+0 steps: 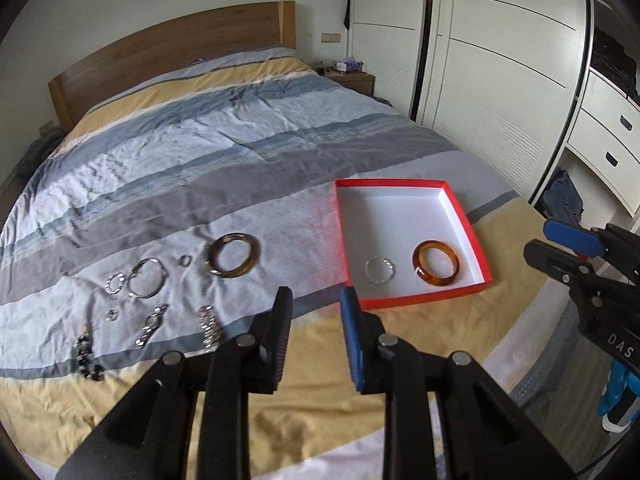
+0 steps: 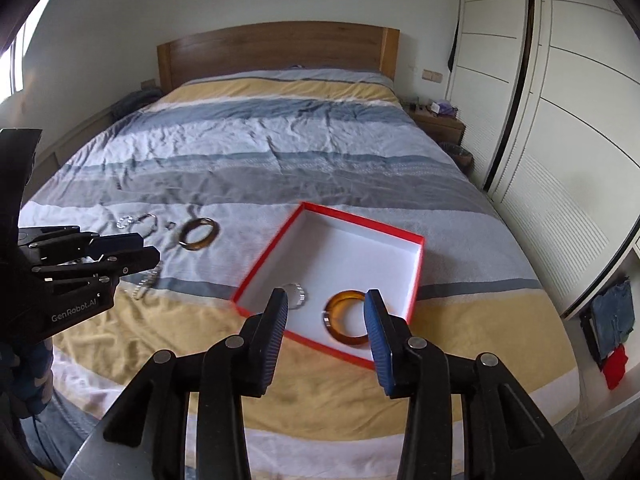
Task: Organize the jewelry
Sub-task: 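Carry the hoop with the left tool into the red box while the right tool releases the amber bangle there, then withdraw both open tools from the red box toward the remaining jewelry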
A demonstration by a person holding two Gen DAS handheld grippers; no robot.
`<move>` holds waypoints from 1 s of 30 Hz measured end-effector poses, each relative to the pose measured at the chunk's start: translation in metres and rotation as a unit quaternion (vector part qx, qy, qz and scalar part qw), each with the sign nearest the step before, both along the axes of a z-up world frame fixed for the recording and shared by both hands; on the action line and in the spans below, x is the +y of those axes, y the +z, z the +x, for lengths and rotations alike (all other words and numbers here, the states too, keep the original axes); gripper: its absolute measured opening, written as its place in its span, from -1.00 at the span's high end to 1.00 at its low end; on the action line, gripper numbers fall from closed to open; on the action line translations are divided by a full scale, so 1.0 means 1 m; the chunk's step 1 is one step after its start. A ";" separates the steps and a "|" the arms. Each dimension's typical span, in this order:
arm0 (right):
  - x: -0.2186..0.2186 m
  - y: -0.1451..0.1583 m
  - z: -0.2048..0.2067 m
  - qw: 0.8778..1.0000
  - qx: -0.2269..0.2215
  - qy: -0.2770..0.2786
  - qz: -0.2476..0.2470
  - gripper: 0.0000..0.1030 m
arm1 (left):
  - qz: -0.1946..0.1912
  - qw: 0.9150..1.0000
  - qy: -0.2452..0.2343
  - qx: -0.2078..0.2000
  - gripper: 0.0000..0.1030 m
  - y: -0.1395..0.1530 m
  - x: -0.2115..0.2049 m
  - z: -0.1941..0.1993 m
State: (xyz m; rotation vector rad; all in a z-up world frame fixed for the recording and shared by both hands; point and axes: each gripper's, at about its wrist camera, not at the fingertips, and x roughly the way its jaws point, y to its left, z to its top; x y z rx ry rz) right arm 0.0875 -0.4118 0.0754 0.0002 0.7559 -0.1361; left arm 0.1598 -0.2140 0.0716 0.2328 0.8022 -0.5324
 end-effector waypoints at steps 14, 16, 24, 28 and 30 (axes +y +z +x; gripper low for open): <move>0.139 0.091 -0.097 0.993 -0.092 0.050 0.048 0.05 | -0.030 0.981 0.168 -0.096 0.31 0.092 0.219 -0.084; 0.155 0.103 -0.108 0.992 -0.105 0.061 0.037 0.03 | -0.038 0.974 0.192 -0.111 0.21 0.100 0.244 -0.096; 0.203 0.134 -0.138 0.985 -0.130 0.104 0.035 -0.01 | -0.074 0.949 0.263 -0.161 0.19 0.124 0.306 -0.130; 0.213 0.140 -0.138 0.984 -0.137 0.109 0.037 -0.03 | -0.089 0.943 0.283 -0.150 0.19 0.119 0.328 -0.127; 0.213 0.137 -0.132 0.984 -0.134 0.109 0.043 -0.03 | -0.085 0.944 0.287 -0.140 0.18 0.112 0.334 -0.121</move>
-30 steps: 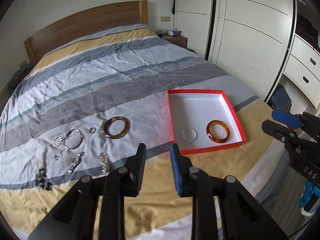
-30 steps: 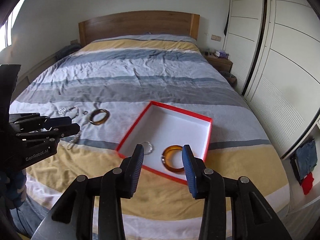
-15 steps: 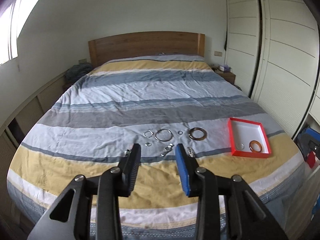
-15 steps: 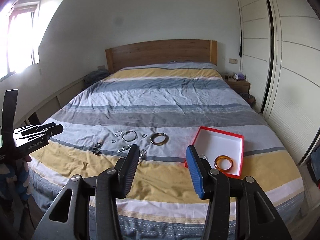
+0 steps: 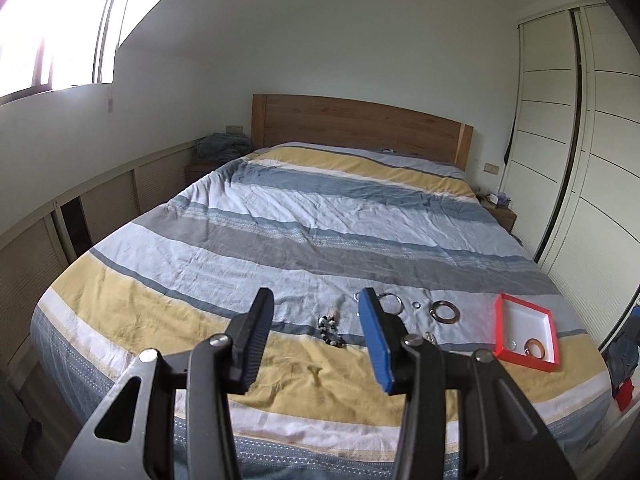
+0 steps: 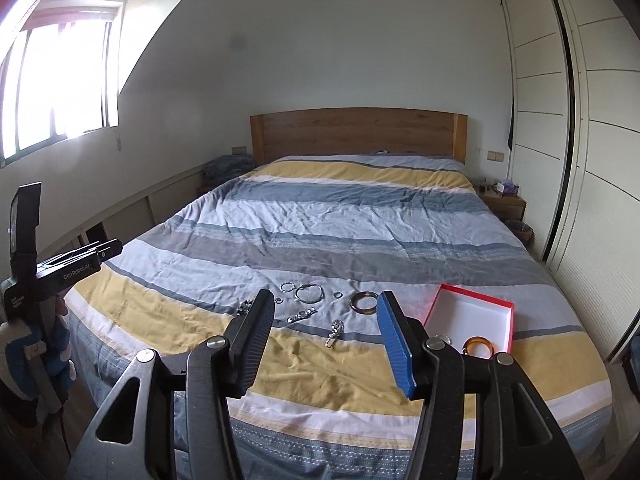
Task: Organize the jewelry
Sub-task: 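Withdraw both open tools from the red box toward the remaining jewelry, then grasp the dark beaded earring with the left tool while the right tool grasps the rhinestone necklace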
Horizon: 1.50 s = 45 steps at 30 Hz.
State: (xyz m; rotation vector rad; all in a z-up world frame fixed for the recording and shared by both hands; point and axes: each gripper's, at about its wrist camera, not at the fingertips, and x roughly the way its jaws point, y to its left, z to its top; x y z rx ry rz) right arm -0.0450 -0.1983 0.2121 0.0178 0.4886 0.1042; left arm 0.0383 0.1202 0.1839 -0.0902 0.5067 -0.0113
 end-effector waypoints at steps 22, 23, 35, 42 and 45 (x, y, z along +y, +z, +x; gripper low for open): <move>-0.001 -0.169 0.164 0.989 0.146 0.005 0.030 -0.02 | 0.006 0.988 0.060 0.144 0.18 -0.168 0.005 0.141; 0.000 -0.178 0.175 0.987 0.154 0.006 0.032 -0.02 | 0.005 0.987 0.060 0.150 0.18 -0.176 0.003 0.148; -0.005 -0.262 0.284 0.975 0.213 0.015 0.060 -0.02 | -0.027 0.979 0.023 0.201 0.17 -0.234 -0.031 0.230; -0.004 -0.290 0.316 0.971 0.229 0.017 0.063 -0.02 | -0.027 0.975 0.008 0.219 0.17 -0.260 -0.043 0.266; -0.004 -0.301 0.324 0.969 0.236 0.015 0.063 -0.02 | -0.022 0.972 0.004 0.235 0.16 -0.277 -0.046 0.279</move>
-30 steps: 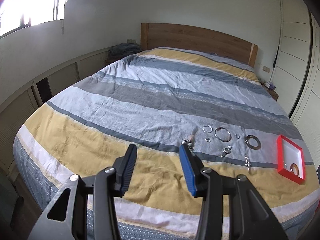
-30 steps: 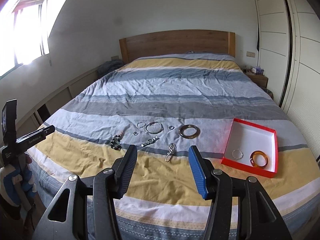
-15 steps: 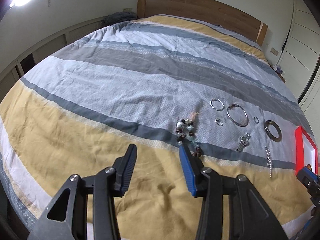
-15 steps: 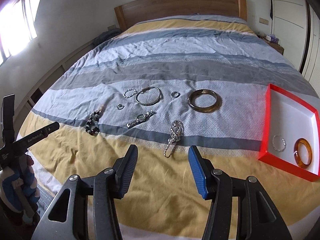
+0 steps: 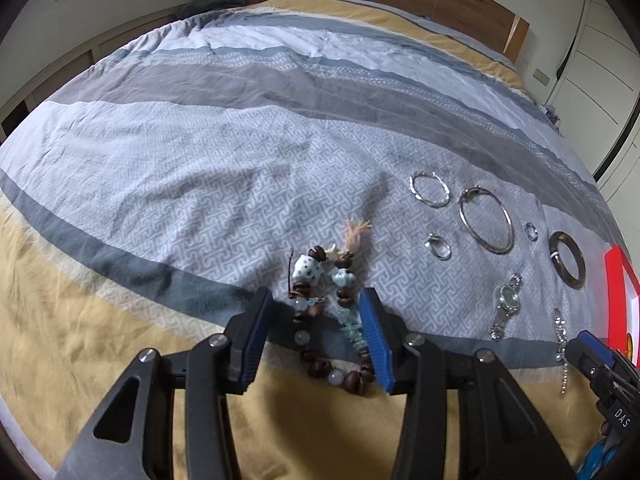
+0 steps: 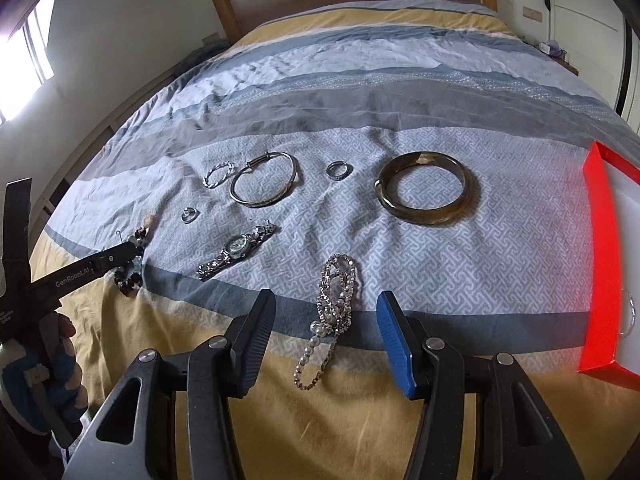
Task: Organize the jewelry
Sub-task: 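Grasp the dark beaded earring with the left tool while the right tool grasps the rhinestone necklace, then carry the beaded earring with the left tool toward the red box while the right tool carries the necklace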
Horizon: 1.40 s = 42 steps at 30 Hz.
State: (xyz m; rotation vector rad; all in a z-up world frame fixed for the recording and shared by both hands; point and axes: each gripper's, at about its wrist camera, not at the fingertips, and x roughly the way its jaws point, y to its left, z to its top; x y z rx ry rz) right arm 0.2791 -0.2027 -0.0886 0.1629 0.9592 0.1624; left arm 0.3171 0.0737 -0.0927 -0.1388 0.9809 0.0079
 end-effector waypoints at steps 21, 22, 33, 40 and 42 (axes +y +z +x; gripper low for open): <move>-0.003 -0.018 0.002 1.000 0.012 0.011 0.012 0.69 | 0.007 1.000 -0.003 -0.003 0.76 -0.002 -0.002 -0.011; -0.004 -0.015 -0.002 1.000 0.010 0.011 0.013 0.69 | 0.005 1.000 -0.002 -0.003 0.76 0.001 -0.001 -0.014; -0.012 0.055 -0.062 0.999 -0.034 0.001 0.007 0.69 | -0.015 0.999 -0.024 -0.037 0.77 0.056 -0.003 -0.059; -0.018 0.095 -0.120 0.998 -0.061 -0.016 -0.005 0.69 | -0.026 0.996 -0.050 -0.072 0.77 0.097 -0.010 -0.098; -0.020 0.103 -0.136 0.998 -0.068 -0.019 -0.007 0.69 | -0.032 0.995 -0.054 -0.081 0.76 0.107 -0.012 -0.111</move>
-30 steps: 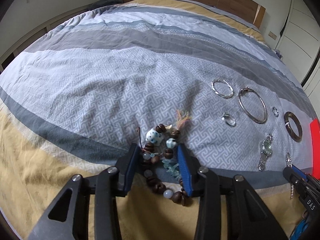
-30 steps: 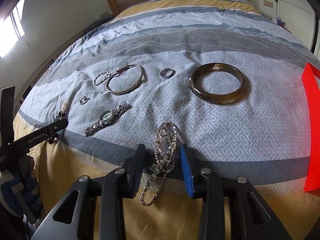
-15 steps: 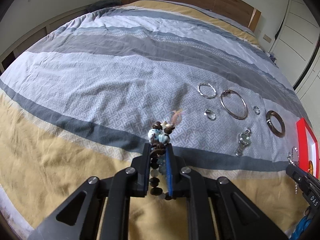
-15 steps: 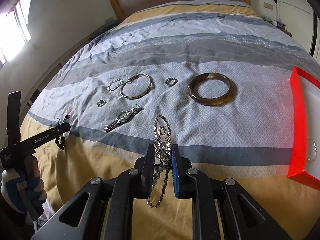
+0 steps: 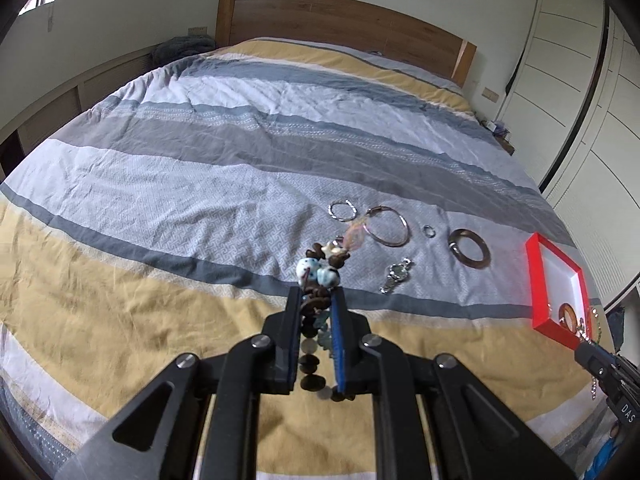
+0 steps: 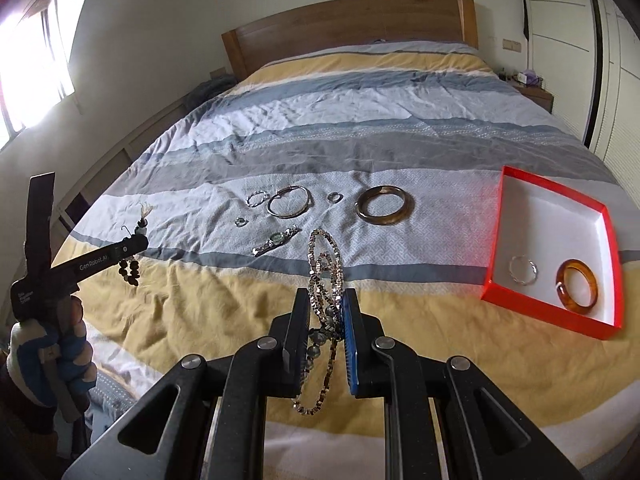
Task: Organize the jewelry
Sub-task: 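Carry the beaded earring with the left tool toward the red box while the right tool carries the necklace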
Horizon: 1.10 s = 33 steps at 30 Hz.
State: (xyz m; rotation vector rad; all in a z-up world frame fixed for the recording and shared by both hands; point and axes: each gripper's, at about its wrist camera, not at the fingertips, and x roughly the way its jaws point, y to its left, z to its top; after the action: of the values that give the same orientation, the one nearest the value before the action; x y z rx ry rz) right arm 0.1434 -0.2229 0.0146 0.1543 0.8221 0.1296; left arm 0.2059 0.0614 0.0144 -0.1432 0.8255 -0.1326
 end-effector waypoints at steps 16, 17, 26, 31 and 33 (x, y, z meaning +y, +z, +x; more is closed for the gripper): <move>-0.052 0.048 -0.118 0.997 -0.055 -0.045 -0.010 0.69 | -0.009 0.998 -0.055 -0.041 0.76 0.054 -0.068 -0.089; -0.058 0.048 -0.122 0.997 -0.056 -0.049 -0.008 0.69 | -0.009 0.997 -0.059 -0.040 0.76 0.055 -0.074 -0.092; -0.108 0.039 -0.138 0.995 -0.052 -0.090 0.010 0.69 | 0.014 0.994 -0.107 -0.029 0.76 0.051 -0.135 -0.093; -0.135 0.029 -0.131 0.994 -0.041 -0.106 0.010 0.69 | 0.023 0.990 -0.139 -0.018 0.76 0.041 -0.175 -0.081; -0.146 0.025 -0.126 0.993 -0.037 -0.114 0.011 0.69 | 0.026 0.988 -0.153 -0.012 0.76 0.035 -0.191 -0.073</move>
State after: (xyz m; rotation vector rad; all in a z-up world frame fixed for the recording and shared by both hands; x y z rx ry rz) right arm 0.0176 -0.3690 0.0395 0.2614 0.7243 -0.0694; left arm 0.1326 -0.1299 0.0494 0.0363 0.8230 -0.4001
